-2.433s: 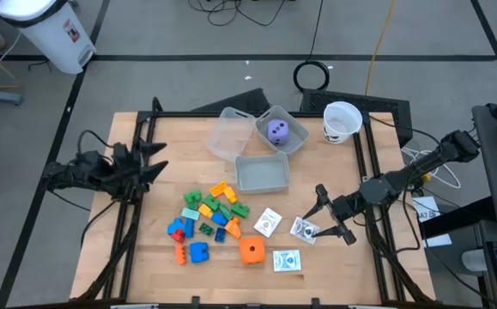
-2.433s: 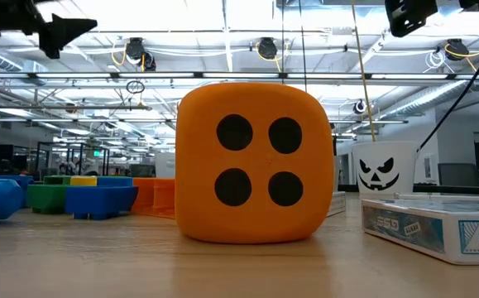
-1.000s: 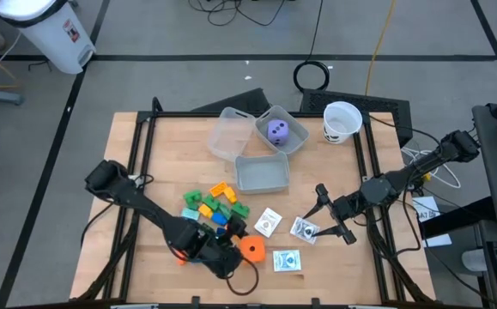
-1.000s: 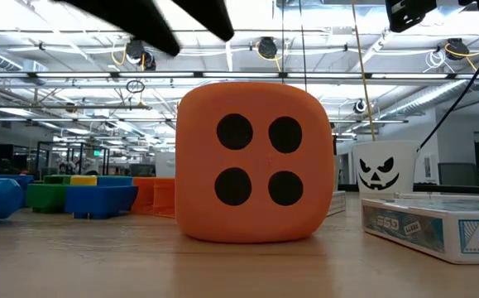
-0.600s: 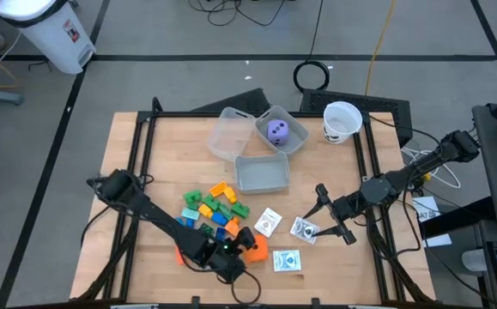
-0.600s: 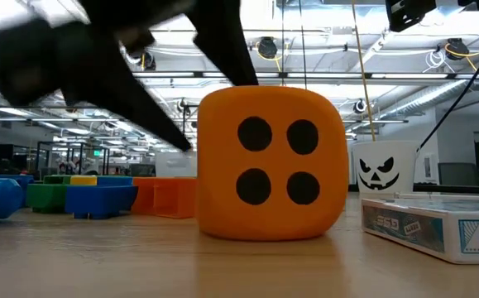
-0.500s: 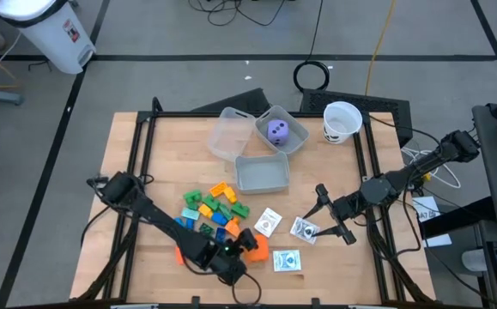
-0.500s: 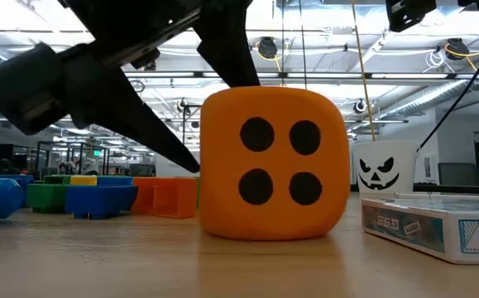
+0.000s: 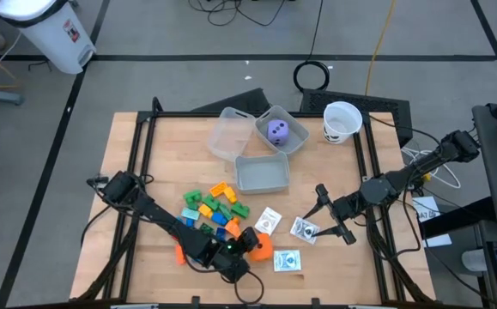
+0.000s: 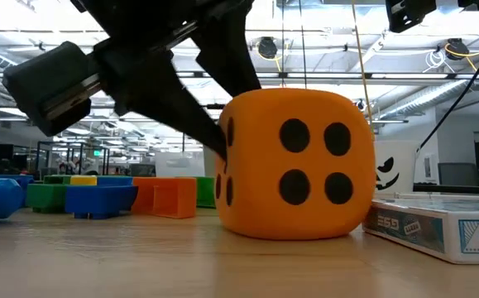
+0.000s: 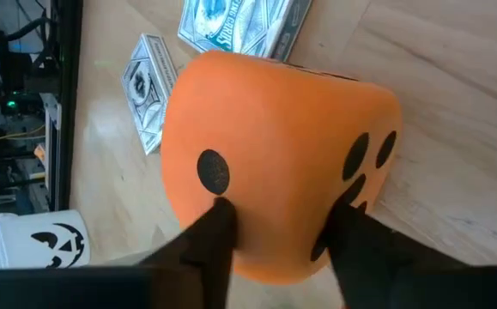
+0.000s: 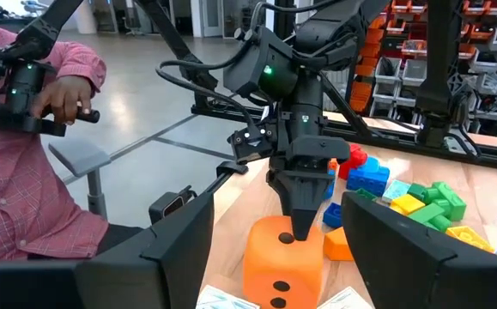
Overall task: Pick & Place Toys
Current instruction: Put the orange die into the top gray bin
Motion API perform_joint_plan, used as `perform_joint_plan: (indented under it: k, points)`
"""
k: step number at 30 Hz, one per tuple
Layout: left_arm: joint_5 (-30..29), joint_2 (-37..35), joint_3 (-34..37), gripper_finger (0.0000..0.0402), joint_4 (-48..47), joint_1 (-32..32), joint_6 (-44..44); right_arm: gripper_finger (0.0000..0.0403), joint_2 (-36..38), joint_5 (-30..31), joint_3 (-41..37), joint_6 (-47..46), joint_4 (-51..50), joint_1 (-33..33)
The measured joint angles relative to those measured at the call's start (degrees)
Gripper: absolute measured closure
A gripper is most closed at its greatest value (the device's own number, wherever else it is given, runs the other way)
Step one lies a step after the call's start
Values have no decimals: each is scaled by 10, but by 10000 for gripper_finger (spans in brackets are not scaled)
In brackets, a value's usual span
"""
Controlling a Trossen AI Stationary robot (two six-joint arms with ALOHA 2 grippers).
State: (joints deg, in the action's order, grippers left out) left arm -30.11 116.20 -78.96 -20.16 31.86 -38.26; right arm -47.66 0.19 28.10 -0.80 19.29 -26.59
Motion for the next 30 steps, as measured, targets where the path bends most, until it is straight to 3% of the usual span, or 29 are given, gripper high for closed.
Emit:
perform_joint_plan:
  k: [3, 9, 20, 26, 30]
  points:
    - [0, 0, 0, 276, 0, 0, 0, 161, 0, 0, 0, 0, 0, 0]
    - [-27, -8, 1, 281, -7, 2, 6, 161, 0, 0, 0, 0, 0, 0]
    - [-92, -116, 2, 286, -31, -1, 85, 161, 0, 9, 0, 2, -3, 0]
    - [-96, -185, 2, 286, -22, -13, 150, 161, -5, 147, 0, 83, -55, 0]
    - [-96, -224, 2, 286, 20, -24, 164, 159, -34, 238, 0, 159, -23, 2]
